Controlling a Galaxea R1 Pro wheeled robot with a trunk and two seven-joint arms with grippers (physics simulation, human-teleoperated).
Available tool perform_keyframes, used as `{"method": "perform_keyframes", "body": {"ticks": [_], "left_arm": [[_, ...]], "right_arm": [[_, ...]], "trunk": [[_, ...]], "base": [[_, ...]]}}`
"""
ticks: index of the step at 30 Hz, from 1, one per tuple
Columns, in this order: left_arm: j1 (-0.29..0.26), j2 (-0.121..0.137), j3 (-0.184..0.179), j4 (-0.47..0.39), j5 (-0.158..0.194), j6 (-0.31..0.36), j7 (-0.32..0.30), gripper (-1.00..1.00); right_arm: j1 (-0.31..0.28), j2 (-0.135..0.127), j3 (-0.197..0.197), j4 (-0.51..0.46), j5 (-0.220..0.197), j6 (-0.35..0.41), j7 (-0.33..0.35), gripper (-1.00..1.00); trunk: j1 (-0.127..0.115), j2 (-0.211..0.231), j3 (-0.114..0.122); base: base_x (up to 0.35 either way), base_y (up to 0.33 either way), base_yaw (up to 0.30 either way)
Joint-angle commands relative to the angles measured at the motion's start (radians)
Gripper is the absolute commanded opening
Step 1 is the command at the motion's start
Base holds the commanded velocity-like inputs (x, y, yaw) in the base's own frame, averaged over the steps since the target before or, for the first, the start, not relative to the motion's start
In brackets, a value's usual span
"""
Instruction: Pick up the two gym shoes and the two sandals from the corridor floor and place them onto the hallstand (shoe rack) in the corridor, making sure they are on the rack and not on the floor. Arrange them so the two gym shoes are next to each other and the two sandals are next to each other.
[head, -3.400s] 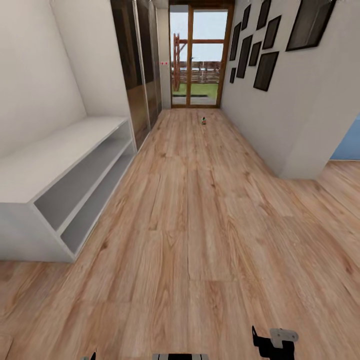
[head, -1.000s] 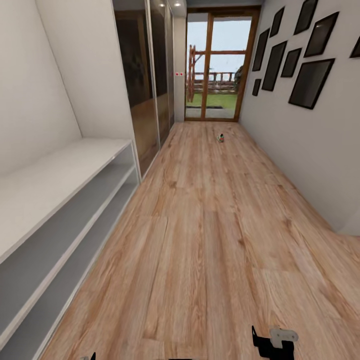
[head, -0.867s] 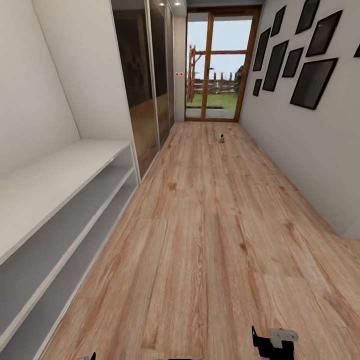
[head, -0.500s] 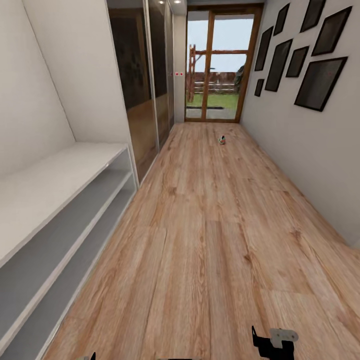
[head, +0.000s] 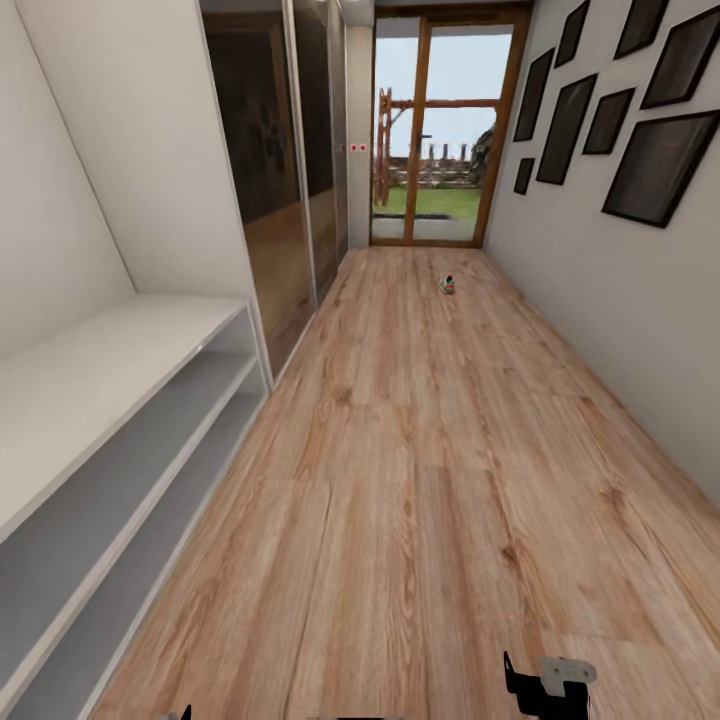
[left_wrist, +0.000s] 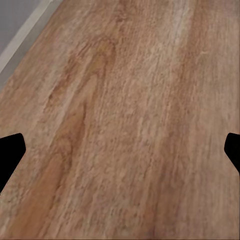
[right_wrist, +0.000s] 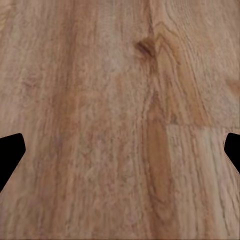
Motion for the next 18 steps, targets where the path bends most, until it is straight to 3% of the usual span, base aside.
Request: {"method": "perform_keyframes", "body": {"ticks": [1, 18], "left_arm": [[-0.001, 0.001, -0.008, 0.001, 0.011, -0.003, -0.003, 1.00], [-0.001, 0.001, -0.008, 0.001, 0.011, -0.003, -0.003, 1.00]], "right_arm": [[0.000, 0.000, 0.009, 0.000, -0.009, -0.003, -0.002, 1.00], [-0.001, -0.001, 0.009, 0.000, -0.009, -0.003, -0.003, 1.00]], "trunk": [[0.000, 0.000, -0.001], [0.000, 0.000, -0.001]], "base": [[0.339, 0.000, 0.000], [0.339, 0.000, 0.000]]}}
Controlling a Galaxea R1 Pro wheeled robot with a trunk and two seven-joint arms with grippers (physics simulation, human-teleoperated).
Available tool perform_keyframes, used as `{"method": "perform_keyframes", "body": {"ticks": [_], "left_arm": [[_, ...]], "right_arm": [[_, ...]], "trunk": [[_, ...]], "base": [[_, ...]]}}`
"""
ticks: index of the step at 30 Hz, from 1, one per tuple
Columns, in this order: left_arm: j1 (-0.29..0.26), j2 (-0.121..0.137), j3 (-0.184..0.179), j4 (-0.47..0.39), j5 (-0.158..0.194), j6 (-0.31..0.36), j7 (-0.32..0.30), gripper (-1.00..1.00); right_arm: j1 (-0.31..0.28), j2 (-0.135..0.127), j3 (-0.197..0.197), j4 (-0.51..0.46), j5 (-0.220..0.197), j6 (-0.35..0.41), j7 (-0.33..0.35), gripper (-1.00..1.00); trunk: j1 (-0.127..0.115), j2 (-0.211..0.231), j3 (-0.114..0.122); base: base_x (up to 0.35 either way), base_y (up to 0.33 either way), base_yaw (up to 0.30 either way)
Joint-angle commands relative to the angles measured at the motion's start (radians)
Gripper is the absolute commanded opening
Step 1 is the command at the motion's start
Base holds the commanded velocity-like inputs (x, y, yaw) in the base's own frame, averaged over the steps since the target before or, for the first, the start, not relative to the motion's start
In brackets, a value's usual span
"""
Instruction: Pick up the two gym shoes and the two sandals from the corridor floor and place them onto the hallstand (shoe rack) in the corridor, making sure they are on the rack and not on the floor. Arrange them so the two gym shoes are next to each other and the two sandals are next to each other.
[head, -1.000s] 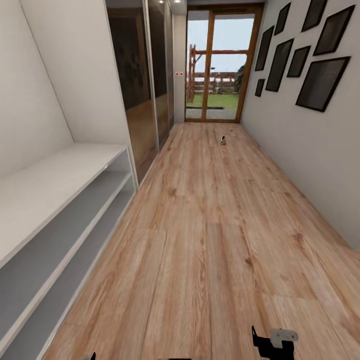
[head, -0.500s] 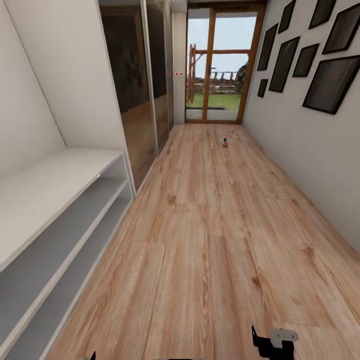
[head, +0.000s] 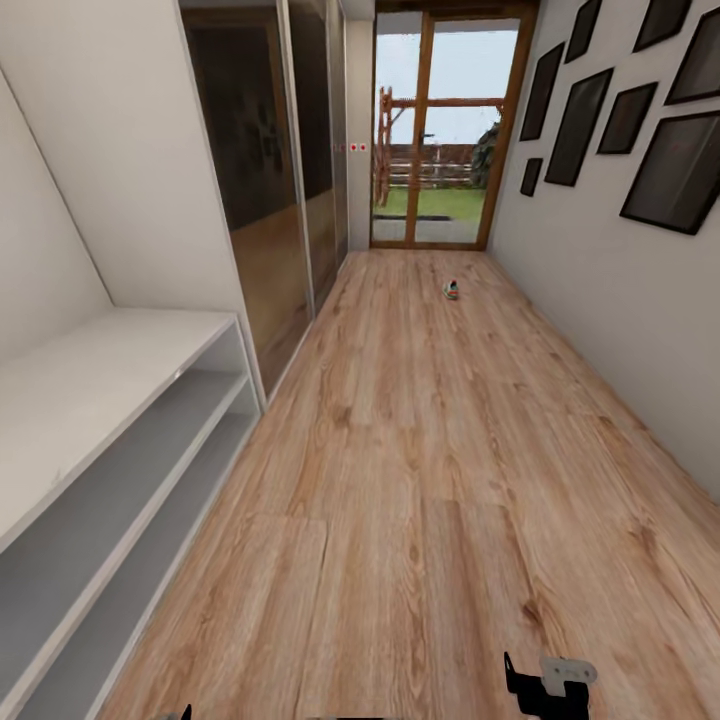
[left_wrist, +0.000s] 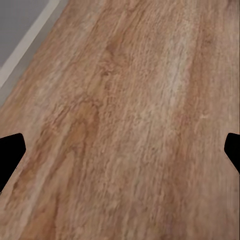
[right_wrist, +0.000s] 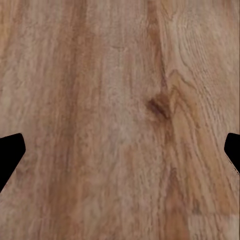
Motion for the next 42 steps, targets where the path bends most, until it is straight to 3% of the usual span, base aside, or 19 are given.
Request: {"method": "perform_keyframes", "body": {"ticks": [1, 22, 32, 42], "left_arm": [[-0.001, 0.001, -0.008, 0.001, 0.011, -0.003, -0.003, 1.00], [-0.001, 0.001, -0.008, 0.001, 0.011, -0.003, -0.003, 1.00], [-0.001, 0.001, -0.008, 0.001, 0.011, -0.003, -0.003, 1.00], [-0.001, 0.001, -0.008, 0.001, 0.011, -0.003, -0.003, 1.00]], "right_arm": [[0.000, 0.000, 0.009, 0.000, -0.009, -0.003, -0.002, 1.00], [0.000, 0.002, 0.009, 0.000, -0.009, -0.003, -0.003, 1.00], [0.000, 0.002, 0.009, 0.000, -0.009, -0.003, -0.003, 1.00], [0.000, 0.002, 0.009, 0.000, -0.009, -0.003, -0.003, 1.00]], "trunk": [[0.000, 0.000, -0.001], [0.000, 0.000, -0.001], [0.000, 0.000, -0.001], [0.000, 0.000, 0.000]], "base": [[0.339, 0.000, 0.000], [0.339, 0.000, -0.001], [0.339, 0.000, -0.192], [0.339, 0.000, -0.016]]}}
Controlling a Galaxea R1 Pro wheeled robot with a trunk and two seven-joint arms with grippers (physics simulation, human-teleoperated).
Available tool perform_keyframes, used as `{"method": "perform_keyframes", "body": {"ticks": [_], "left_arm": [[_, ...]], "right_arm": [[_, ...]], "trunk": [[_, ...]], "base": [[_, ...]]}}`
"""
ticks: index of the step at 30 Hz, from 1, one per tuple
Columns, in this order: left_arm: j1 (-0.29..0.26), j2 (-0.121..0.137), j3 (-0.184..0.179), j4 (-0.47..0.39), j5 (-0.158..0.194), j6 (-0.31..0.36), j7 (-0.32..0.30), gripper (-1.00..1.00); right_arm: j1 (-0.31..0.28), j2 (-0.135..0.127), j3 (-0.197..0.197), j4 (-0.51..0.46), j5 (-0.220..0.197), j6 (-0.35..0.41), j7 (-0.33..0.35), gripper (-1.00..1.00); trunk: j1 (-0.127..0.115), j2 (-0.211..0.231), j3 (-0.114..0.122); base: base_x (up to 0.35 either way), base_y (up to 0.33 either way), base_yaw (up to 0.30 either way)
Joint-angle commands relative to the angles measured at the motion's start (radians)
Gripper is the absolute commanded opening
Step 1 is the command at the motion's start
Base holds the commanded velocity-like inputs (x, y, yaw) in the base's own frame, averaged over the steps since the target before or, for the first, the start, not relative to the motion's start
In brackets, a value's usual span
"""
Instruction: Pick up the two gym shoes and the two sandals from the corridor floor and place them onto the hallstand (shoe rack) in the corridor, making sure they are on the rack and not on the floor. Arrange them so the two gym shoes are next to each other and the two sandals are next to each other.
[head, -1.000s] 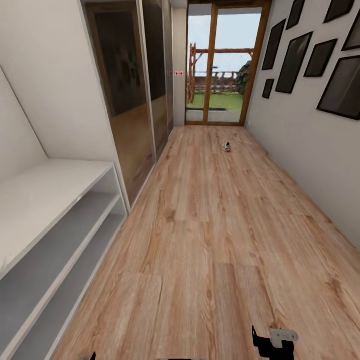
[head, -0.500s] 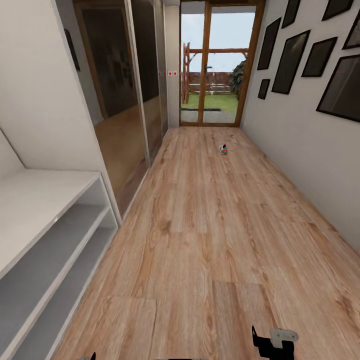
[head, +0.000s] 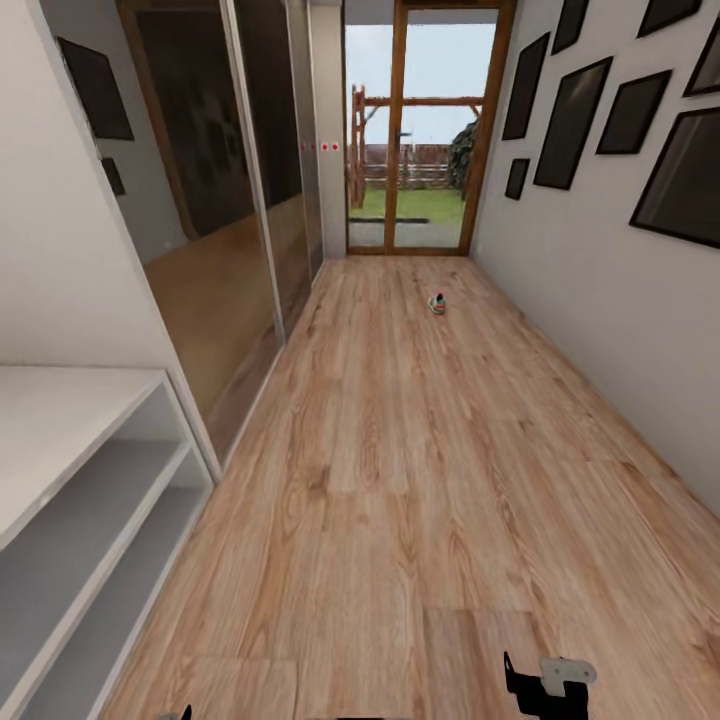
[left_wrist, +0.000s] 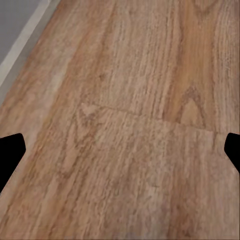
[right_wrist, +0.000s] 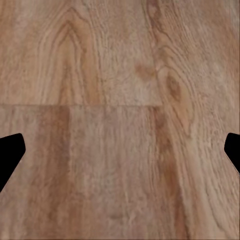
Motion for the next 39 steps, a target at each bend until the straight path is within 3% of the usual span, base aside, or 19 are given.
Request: {"method": "perform_keyframes", "body": {"ticks": [1, 23, 39], "left_arm": [[-0.001, 0.001, -0.008, 0.001, 0.011, -0.003, -0.003, 1.00], [-0.001, 0.001, -0.008, 0.001, 0.011, -0.003, -0.003, 1.00], [-0.001, 0.001, -0.008, 0.001, 0.011, -0.003, -0.003, 1.00]], "right_arm": [[0.000, 0.000, 0.009, 0.000, -0.009, -0.003, -0.002, 1.00], [0.000, 0.000, 0.009, 0.000, -0.009, -0.003, -0.001, 1.00], [0.000, -0.003, 0.009, 0.000, -0.009, -0.003, -0.001, 1.00]], "trunk": [[0.000, 0.000, 0.000], [0.000, 0.000, 0.032], [0.000, 0.000, 0.034]], "base": [[0.339, 0.000, -0.002], [0.339, 0.000, 0.000], [0.339, 0.000, 0.000]]}}
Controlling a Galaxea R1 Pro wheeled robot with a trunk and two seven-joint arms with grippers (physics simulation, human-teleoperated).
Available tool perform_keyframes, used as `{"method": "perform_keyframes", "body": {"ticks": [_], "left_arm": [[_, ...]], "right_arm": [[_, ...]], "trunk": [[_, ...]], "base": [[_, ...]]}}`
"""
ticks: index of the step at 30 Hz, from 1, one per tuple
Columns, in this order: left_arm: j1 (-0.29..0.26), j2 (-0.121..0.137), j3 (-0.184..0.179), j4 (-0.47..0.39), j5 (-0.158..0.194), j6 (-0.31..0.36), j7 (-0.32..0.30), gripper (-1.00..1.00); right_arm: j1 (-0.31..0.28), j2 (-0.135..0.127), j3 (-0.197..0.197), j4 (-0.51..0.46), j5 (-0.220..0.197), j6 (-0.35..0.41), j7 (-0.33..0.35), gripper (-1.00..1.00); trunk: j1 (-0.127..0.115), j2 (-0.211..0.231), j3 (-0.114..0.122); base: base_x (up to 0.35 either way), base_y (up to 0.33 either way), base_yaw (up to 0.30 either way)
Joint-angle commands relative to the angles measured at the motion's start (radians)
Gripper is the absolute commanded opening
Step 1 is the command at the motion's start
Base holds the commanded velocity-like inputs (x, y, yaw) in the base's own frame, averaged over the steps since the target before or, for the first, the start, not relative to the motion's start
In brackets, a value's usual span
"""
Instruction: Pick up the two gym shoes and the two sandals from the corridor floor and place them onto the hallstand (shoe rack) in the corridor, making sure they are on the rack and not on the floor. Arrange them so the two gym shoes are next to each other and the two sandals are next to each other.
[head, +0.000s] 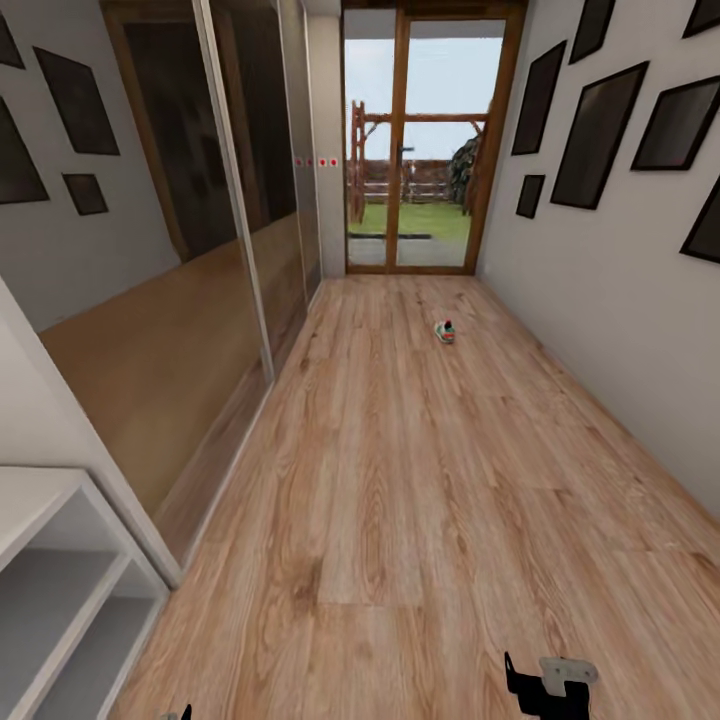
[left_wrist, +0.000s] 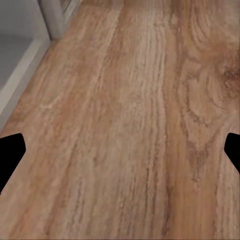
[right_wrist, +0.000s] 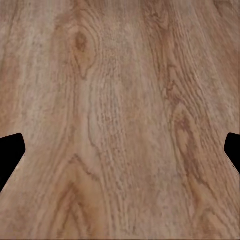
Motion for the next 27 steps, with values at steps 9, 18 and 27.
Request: {"method": "perform_keyframes", "body": {"ticks": [9, 18, 27], "left_arm": [[-0.001, 0.001, -0.008, 0.001, 0.011, -0.003, -0.003, 1.00], [-0.001, 0.001, -0.008, 0.001, 0.011, -0.003, -0.003, 1.00], [-0.001, 0.001, -0.008, 0.001, 0.011, -0.003, -0.003, 1.00]], "right_arm": [[0.000, -0.001, 0.009, 0.000, -0.009, -0.003, -0.003, 1.00], [0.000, -0.001, 0.009, 0.000, -0.009, -0.003, -0.003, 1.00], [0.000, -0.001, 0.009, 0.000, -0.009, -0.003, -0.003, 1.00]], "trunk": [[0.000, 0.000, -0.001], [0.000, 0.000, -0.001], [0.000, 0.000, -0.001]], "base": [[0.339, 0.000, 0.000], [0.339, 0.000, 0.000], [0.339, 0.000, 0.000]]}}
